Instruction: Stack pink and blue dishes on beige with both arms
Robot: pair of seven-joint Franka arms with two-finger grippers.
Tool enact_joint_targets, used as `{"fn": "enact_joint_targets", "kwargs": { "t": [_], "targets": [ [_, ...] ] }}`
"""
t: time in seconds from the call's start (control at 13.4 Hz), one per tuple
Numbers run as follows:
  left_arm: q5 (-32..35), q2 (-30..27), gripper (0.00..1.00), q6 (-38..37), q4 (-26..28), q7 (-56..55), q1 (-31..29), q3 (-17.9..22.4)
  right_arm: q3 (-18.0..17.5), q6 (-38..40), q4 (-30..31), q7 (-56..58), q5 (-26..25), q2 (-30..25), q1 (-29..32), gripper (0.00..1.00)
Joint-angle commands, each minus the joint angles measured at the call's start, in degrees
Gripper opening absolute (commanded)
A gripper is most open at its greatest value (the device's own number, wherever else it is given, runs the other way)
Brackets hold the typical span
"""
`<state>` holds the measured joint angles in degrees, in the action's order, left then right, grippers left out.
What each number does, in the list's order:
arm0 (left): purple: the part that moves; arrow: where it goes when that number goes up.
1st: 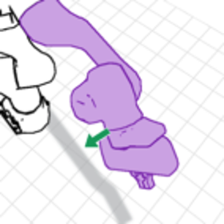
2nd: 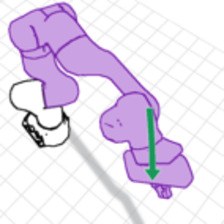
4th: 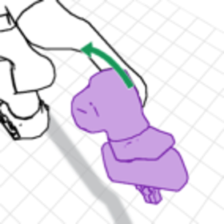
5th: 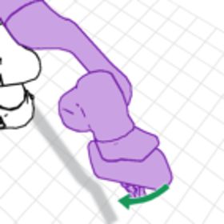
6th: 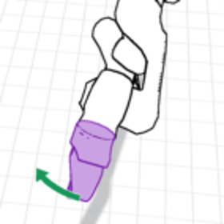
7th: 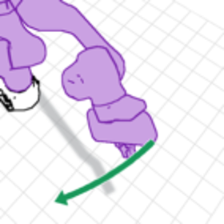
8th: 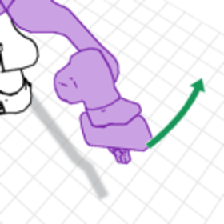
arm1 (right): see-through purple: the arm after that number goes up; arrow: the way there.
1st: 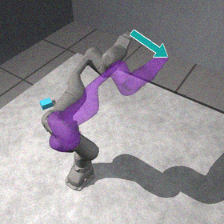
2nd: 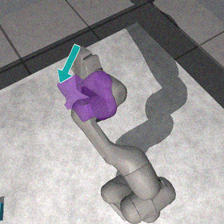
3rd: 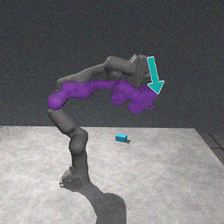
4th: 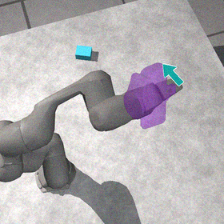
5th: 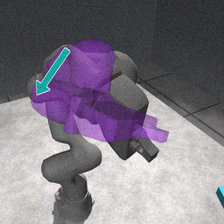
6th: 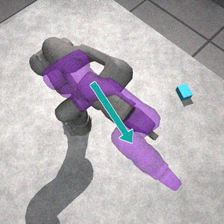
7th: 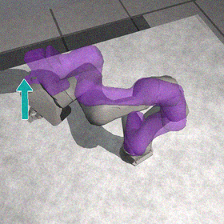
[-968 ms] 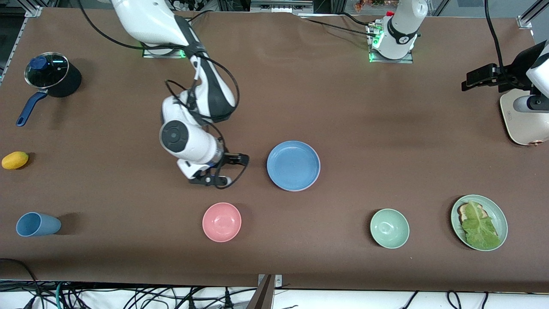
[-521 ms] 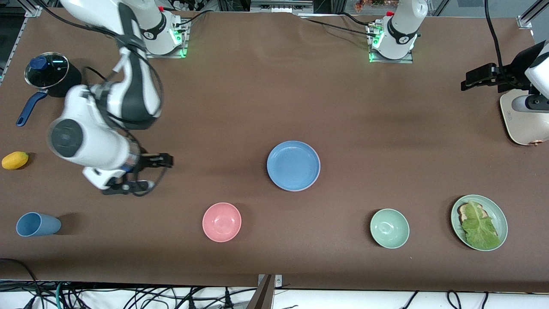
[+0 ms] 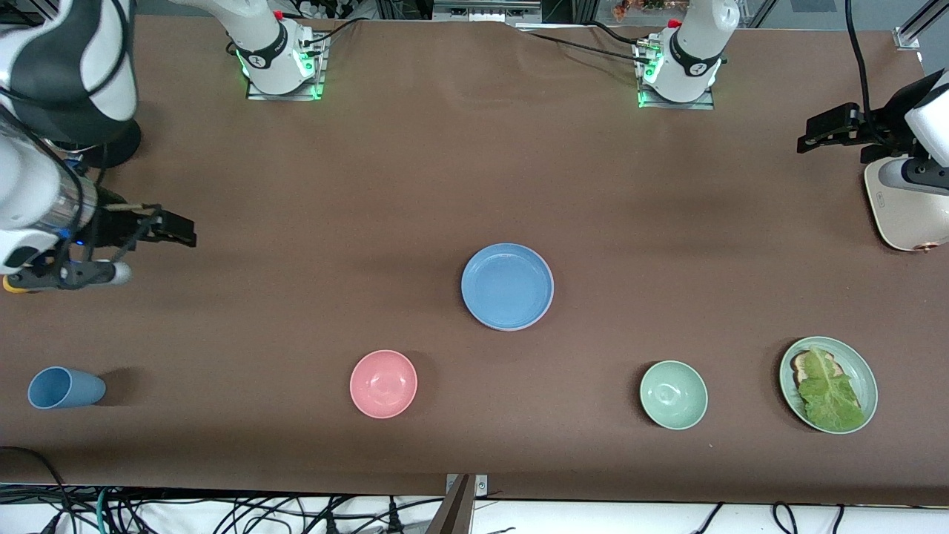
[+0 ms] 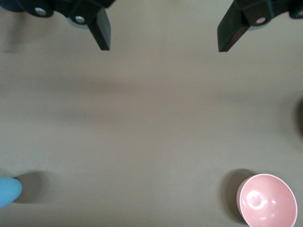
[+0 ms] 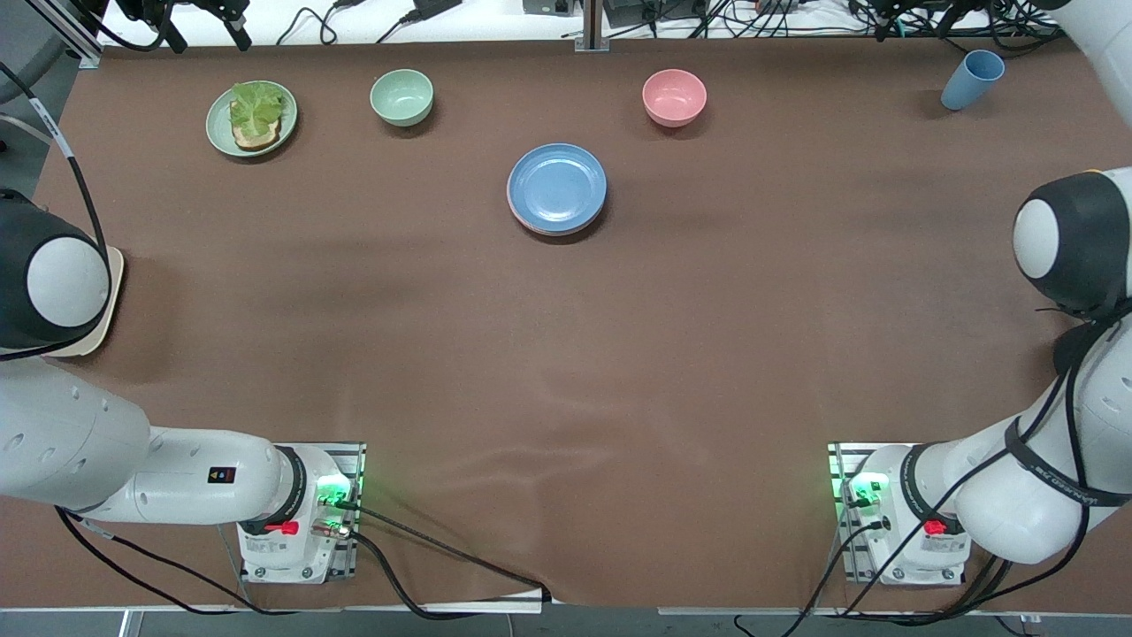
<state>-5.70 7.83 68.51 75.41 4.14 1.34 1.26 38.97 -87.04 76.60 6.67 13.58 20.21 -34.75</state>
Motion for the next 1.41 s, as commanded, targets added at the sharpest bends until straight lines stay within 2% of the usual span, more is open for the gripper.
{"fn": "enact_joint_targets", "kwargs": {
  "t": [0.0, 0.15, 0.22, 0.3, 0.45, 0.52, 0.67, 0.82, 1.12, 1.34],
  "targets": [
    [1.0, -1.0, 1.00, -0.5, 0.4, 1.5, -0.3, -0.3, -14.8, 5.0, -0.4, 0.2, -4.7, -4.5, 13.3, 1.00],
    [1.0, -1.0, 1.00, -0.7, 0.4, 1.0, -0.2, -0.5, -28.7, 6.6, -0.4, -0.5, -9.2, -6.0, 24.6, 1.00],
    [1.0, -1.0, 1.00, -1.4, 0.4, 0.1, -0.2, -0.5, -32.9, 6.7, 0.1, -0.6, -10.5, -6.9, 27.8, 1.00],
    [1.0, -1.0, 1.00, -1.6, 0.4, -0.4, -0.2, -0.5, -34.9, 5.7, 3.9, -0.9, -10.7, -9.5, 29.6, 1.00],
    [1.1, -1.0, 1.00, -1.6, 0.4, -0.4, -0.2, -0.4, -37.8, -2.4, 15.8, -4.6, -11.6, -17.1, 32.3, 1.00],
    [1.2, -1.0, 1.00, -1.6, 0.3, -0.4, -0.2, -0.3, -39.7, -5.0, 20.1, -5.4, -13.6, -20.0, 33.5, 1.00],
    [1.2, -1.0, 1.00, -1.6, 0.3, 0.2, -0.2, -0.3, -40.6, -7.8, 24.6, -9.0, -15.8, -23.3, 33.4, 1.00],
    [1.2, -1.0, 1.00, -1.6, 0.2, 0.3, -0.2, -0.3, -40.2, -8.0, 24.3, -13.0, -15.8, -23.5, 31.9, 1.00],
    [1.2, -0.9, 1.00, -1.6, 0.3, 0.3, -0.2, -0.2, -36.7, -8.2, 22.6, -11.4, -9.9, -22.1, 31.6, 1.00],
    [1.2, -0.9, 1.00, -1.6, 0.2, 0.3, -0.2, -0.2, -36.7, -8.1, 22.6, -10.1, -10.3, -22.1, 31.5, 1.00]
  ]
}}
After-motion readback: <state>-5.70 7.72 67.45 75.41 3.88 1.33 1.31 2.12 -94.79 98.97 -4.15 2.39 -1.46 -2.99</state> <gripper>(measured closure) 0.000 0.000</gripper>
